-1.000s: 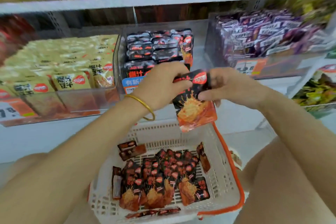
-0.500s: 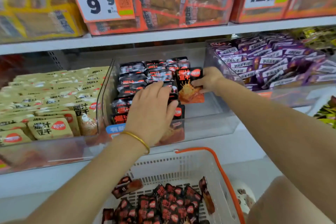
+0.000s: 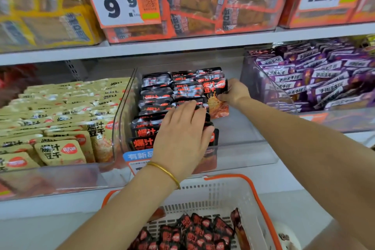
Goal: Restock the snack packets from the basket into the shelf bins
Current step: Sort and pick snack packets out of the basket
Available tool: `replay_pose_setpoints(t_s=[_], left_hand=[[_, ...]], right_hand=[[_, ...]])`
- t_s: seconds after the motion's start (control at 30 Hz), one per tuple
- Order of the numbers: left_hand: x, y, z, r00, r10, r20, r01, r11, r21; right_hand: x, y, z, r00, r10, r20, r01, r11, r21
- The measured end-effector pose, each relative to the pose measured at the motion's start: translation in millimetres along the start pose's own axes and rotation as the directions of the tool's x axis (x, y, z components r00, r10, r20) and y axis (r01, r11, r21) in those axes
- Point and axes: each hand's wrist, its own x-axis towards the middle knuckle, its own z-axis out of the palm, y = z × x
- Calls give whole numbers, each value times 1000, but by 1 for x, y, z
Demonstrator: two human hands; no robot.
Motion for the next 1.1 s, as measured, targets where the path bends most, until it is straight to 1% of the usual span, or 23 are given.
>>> replay_pose_setpoints(t_s=[0.1, 0.23, 0.3, 0.37, 0.43, 0.5, 0.53, 0.57, 0.6, 0.63, 0.67, 0.7, 0.73, 0.8, 0.83, 0.87, 0.9, 0.93, 0.97, 1.0, 1.03, 1.1], left_hand=[[0, 0, 1, 1000, 11, -21, -11, 1000, 6], [-2, 1, -2, 997, 17, -74, -16, 1000, 8], [-6, 3, -7, 993, 42, -115, -42, 999, 5], [-10, 6, -11, 980, 87, -182, -91, 996, -17], [-18, 11, -14, 953, 143, -265, -160, 986, -44], [-31, 16, -16, 919, 207, -336, -241, 968, -65], [-40, 18, -15, 904, 240, -354, -283, 956, -74], [-51, 20, -12, 896, 272, -350, -318, 945, -81], [-64, 23, -7, 900, 298, -319, -341, 936, -89], [-79, 24, 1, 909, 319, -269, -356, 929, -100], [-95, 25, 12, 919, 336, -208, -363, 925, -110], [-110, 23, 25, 926, 352, -138, -368, 923, -117], [-124, 21, 37, 929, 364, -59, -369, 921, -124], [-146, 15, 62, 920, 381, 94, -368, 920, -132], [-153, 10, 72, 908, 391, 154, -373, 918, -131], [-158, 5, 80, 895, 392, 215, -370, 919, -134], [-163, 1, 86, 884, 381, 272, -354, 924, -144], [-167, -4, 92, 878, 355, 321, -319, 934, -161], [-172, -9, 98, 875, 325, 359, -279, 944, -174], [-176, -13, 103, 869, 292, 399, -237, 954, -182], [-179, -15, 108, 857, 266, 441, -202, 961, -188], [-179, -17, 117, 824, 232, 516, -154, 970, -189]], right_hand=[[-2, -7, -1, 1000, 26, 9, -26, 999, -35], [-9, -11, -4, 993, 109, 49, -105, 991, -79], [-15, -10, -9, 990, 137, 44, -132, 986, -105], [-23, -12, -18, 991, 132, 27, -130, 989, -71], [-37, -17, -31, 997, 72, -13, -71, 996, 46], [-69, -23, -51, 989, -66, -129, 86, 985, 150], [-94, -24, -60, 974, -133, -182, 172, 961, 216], [-124, -24, -69, 964, -178, -198, 231, 929, 289], [-155, -21, -76, 960, -215, -181, 268, 897, 353], [-185, -17, -80, 960, -253, -120, 280, 867, 412], [-209, -10, -78, 959, -284, -16, 258, 846, 466], [-228, -1, -72, 947, -301, 111, 216, 854, 473], [-239, 11, -58, 922, -295, 249, 164, 883, 440], [-249, 41, -18, 859, -207, 468, 85, 960, 268], [-249, 58, 6, 825, -123, 552, 27, 984, 178], [-246, 75, 30, 777, -32, 628, -38, 995, 97], [-244, 95, 54, 717, 55, 695, -62, 998, -15], [-245, 114, 77, 642, 131, 755, -49, 990, -131], [-247, 134, 99, 573, 179, 800, 17, 973, -231], [-252, 150, 116, 520, 231, 822, 72, 948, -311], [-258, 166, 133, 482, 255, 838, 148, 919, -364], [-270, 198, 163, 444, 295, 846, 305, 838, -453]])
